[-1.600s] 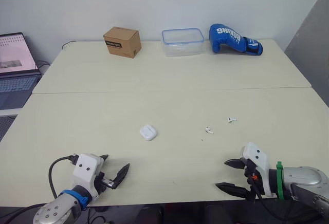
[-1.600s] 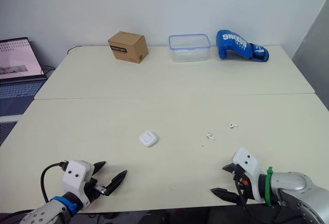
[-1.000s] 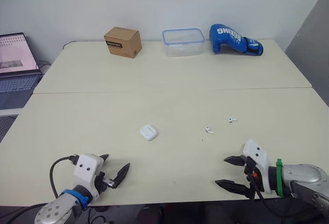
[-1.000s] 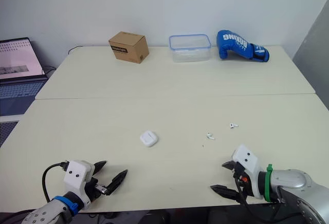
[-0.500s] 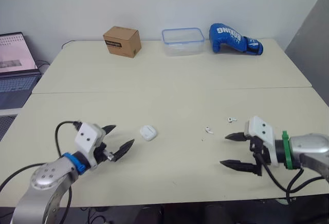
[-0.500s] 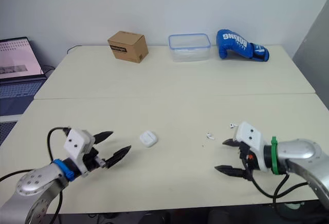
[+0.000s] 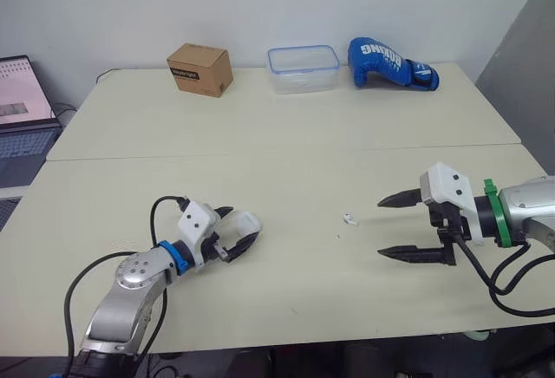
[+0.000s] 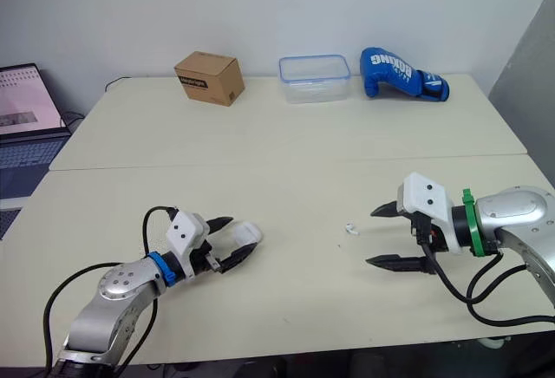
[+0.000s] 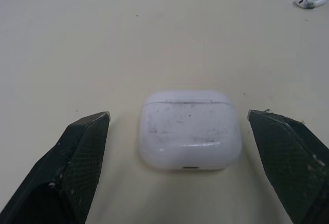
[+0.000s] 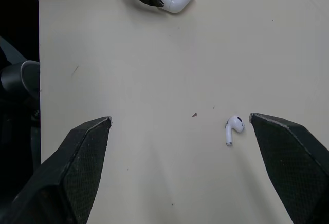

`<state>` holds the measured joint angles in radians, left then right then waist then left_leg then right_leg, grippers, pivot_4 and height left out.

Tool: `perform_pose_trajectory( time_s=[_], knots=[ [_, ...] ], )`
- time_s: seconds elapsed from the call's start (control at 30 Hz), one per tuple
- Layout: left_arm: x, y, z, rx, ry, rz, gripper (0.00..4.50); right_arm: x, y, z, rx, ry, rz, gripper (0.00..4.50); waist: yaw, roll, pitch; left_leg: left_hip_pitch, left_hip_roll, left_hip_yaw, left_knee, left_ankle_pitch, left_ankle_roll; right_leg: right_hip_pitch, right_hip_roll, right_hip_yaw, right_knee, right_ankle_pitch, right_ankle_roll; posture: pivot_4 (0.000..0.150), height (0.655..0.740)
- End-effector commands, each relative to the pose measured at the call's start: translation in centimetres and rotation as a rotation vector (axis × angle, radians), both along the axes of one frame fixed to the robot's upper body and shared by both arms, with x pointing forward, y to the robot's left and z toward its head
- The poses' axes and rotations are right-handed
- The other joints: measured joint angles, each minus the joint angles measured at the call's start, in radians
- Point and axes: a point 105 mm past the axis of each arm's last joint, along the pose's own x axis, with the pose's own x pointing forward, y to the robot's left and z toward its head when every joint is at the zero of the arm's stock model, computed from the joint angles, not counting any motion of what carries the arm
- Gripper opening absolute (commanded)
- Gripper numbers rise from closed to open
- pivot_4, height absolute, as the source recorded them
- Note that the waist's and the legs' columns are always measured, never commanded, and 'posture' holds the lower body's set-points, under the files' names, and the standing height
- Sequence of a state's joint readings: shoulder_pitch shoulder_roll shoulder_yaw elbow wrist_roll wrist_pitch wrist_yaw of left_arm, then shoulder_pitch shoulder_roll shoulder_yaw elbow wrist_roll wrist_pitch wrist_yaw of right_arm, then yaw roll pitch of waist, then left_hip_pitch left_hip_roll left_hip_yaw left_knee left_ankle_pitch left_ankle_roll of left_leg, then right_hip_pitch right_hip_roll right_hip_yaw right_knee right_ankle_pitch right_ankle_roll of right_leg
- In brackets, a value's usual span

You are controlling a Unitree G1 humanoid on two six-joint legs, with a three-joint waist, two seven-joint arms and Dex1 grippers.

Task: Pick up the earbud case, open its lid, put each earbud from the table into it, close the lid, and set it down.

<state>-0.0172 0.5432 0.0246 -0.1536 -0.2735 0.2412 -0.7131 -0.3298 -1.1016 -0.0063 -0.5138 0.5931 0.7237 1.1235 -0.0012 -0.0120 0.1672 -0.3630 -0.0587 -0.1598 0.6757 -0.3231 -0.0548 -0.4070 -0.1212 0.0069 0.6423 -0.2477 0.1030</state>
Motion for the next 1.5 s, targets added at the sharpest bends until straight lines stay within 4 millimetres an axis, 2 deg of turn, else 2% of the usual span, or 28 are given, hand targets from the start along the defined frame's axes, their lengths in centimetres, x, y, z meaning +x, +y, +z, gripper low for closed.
perform_pose_trajectory(
  time_s=[0.03, 0.13, 0.3, 0.77, 1.5],
  knots=[
    [0.2, -0.4, 0.2, 0.003, -0.035, -0.022, 4.49, -0.1, -0.2, 0.2, -0.02, -0.018, 0.009, 4.5, 0.0, 0.0, 0.0, 0.0, 0.0, 0.0, 0.0, 0.0, 0.0, 0.0, 0.0, 0.0, 0.0, 0.0, 0.0, 0.15, 0.7307],
    [-0.1, -1.3, -0.8, 0.008, -0.014, -0.058, 4.49, -0.2, -0.3, -0.3, -0.01, 0.005, -0.006, 4.5, 0.0, 0.0, 0.0, 0.0, 0.0, 0.0, 0.0, 0.0, 0.0, 0.0, 0.0, 0.0, 0.001, 0.0, 0.0, 0.15, 0.7307],
    [-0.5, -2.1, -1.4, 0.006, -0.002, -0.102, 4.49, -0.4, -0.7, -0.8, -0.012, 0.026, -0.022, 4.5, 0.001, 0.0, 0.0, 0.0, 0.0, 0.0, 0.0, 0.0, 0.0, 0.0, 0.0, 0.0, 0.0, 0.0, 0.0, 0.15, 0.7307],
    [0.8, -1.7, -1.8, -0.027, -0.002, -0.006, 4.49, -0.3, -1.0, -0.9, -0.016, 0.023, -0.039, 4.5, 0.003, 0.001, -0.001, 0.0, -0.001, 0.0, 0.001, 0.0, 0.0, 0.001, -0.001, 0.0, 0.001, 0.0, 0.0, 0.15, 0.7307],
    [0.2, -1.7, -2.2, -0.018, 0.011, 0.009, 4.49, 0.3, -0.7, -0.1, 0.019, -0.021, -0.049, 4.5, 0.001, 0.001, -0.001, 0.001, -0.001, 0.0, 0.001, 0.0, 0.0, 0.001, 0.0, 0.0, 0.001, 0.0, 0.0, 0.15, 0.7307]
  ],
)
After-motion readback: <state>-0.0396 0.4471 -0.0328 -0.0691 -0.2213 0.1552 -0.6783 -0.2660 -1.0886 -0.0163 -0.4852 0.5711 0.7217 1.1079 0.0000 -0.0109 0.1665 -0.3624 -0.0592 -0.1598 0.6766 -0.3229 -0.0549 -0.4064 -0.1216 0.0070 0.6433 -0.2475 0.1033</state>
